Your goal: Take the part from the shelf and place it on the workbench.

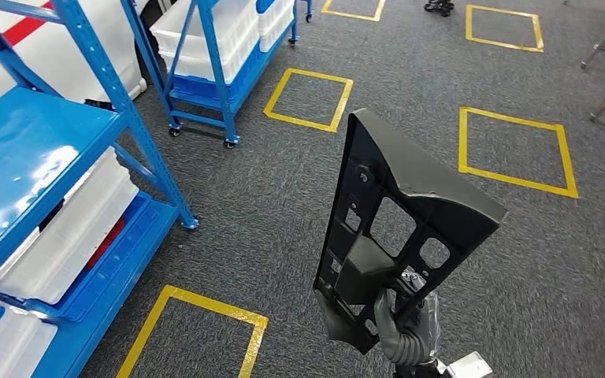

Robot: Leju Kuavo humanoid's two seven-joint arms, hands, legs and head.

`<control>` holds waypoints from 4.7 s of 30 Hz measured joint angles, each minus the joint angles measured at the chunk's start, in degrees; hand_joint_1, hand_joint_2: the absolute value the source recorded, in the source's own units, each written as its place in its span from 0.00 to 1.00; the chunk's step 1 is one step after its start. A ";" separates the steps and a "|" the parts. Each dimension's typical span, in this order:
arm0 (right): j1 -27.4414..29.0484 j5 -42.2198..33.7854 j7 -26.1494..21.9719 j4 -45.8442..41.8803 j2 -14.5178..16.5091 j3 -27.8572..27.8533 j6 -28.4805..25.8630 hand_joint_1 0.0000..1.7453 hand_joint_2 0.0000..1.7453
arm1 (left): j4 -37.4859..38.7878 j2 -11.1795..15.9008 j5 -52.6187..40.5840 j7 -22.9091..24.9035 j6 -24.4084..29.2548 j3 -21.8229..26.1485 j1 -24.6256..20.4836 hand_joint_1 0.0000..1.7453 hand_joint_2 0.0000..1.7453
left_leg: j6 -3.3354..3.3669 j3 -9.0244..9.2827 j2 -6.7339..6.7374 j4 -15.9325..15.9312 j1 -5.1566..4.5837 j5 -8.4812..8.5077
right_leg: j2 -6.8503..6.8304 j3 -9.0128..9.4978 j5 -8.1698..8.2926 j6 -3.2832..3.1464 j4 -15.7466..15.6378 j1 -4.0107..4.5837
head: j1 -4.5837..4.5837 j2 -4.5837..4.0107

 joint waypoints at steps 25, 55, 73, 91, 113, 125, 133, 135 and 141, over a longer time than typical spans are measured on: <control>-3.84 1.68 1.62 3.86 -1.62 -2.53 3.78 1.00 1.00 | 0.00 -1.80 0.44 -0.03 -1.61 1.61 -0.58 0.00 0.00 | -1.11 -0.61 -5.83 1.21 0.79 -0.28 | 7.21 6.68 7.11 -0.59 -15.14 0.15 | 0.04 0.00; 3.99 3.90 1.15 -3.48 -1.60 -12.23 2.32 1.00 1.00 | -0.02 -0.71 -4.36 -2.29 -7.85 -1.34 -0.11 0.00 0.00 | -1.24 -0.35 -5.98 0.97 0.60 -0.46 | 7.61 8.03 7.22 -0.30 -16.43 -0.15 | 0.14 0.01; 6.91 6.58 1.10 -7.33 -1.09 -15.53 1.24 1.00 1.00 | -0.04 -0.60 -4.57 -2.56 -10.12 -1.89 -0.19 0.00 0.00 | -2.80 -1.71 0.10 6.91 0.30 -5.52 | -0.75 10.27 6.26 -2.21 -17.69 -0.02 | 0.18 0.01; 10.57 8.67 1.03 -9.91 -1.78 -17.48 -7.69 1.00 1.00 | -0.02 0.47 -8.64 -5.26 -13.19 -4.31 0.61 0.00 0.00 | -0.42 -0.71 -1.73 0.98 0.78 -0.89 | 0.05 1.77 -1.24 0.95 -1.14 -0.20 | 0.19 0.01; 6.11 7.04 4.42 -8.22 -4.13 -13.66 -13.60 1.00 1.00 | 0.07 2.12 -10.18 4.75 -11.60 -5.68 -0.19 0.00 0.00 | -1.98 -7.46 -2.48 5.57 0.22 3.60 | 1.42 18.80 -1.79 -1.58 -17.76 0.04 | 0.16 0.01; 5.09 4.71 4.68 -7.94 -6.83 -13.18 -11.81 1.00 1.00 | 0.08 2.27 -10.76 6.49 -10.81 -5.67 -0.54 0.00 0.00 | -0.63 1.38 1.06 0.22 0.52 -1.58 | -1.49 5.93 1.59 0.76 -8.09 -0.21 | 0.19 0.00; 4.09 3.57 4.28 -7.14 -7.28 -12.93 -10.09 1.00 1.00 | 0.09 2.28 -9.77 6.22 -9.99 -5.53 -0.94 0.00 0.00 | -3.19 3.34 1.38 3.82 0.25 -5.87 | -2.16 7.21 6.62 -2.53 -15.27 0.43 | 0.20 0.01; 3.68 3.57 4.25 -6.90 -7.29 -12.83 -9.93 1.00 1.00 | 0.09 2.28 -9.74 6.09 -9.95 -5.49 -0.96 0.00 0.00 | -3.29 -0.53 -1.42 10.94 0.50 -9.04 | -0.50 7.35 6.54 -2.98 -15.32 0.44 | 0.19 0.01; 3.51 3.57 4.11 -6.00 -7.29 -12.45 -9.63 1.00 1.00 | 0.09 2.49 -9.66 5.15 -11.44 -5.37 -0.61 0.00 0.00 | -1.78 -4.49 -4.35 8.98 0.22 -3.48 | 4.93 8.26 6.09 -3.33 -15.30 1.11 | 0.20 0.00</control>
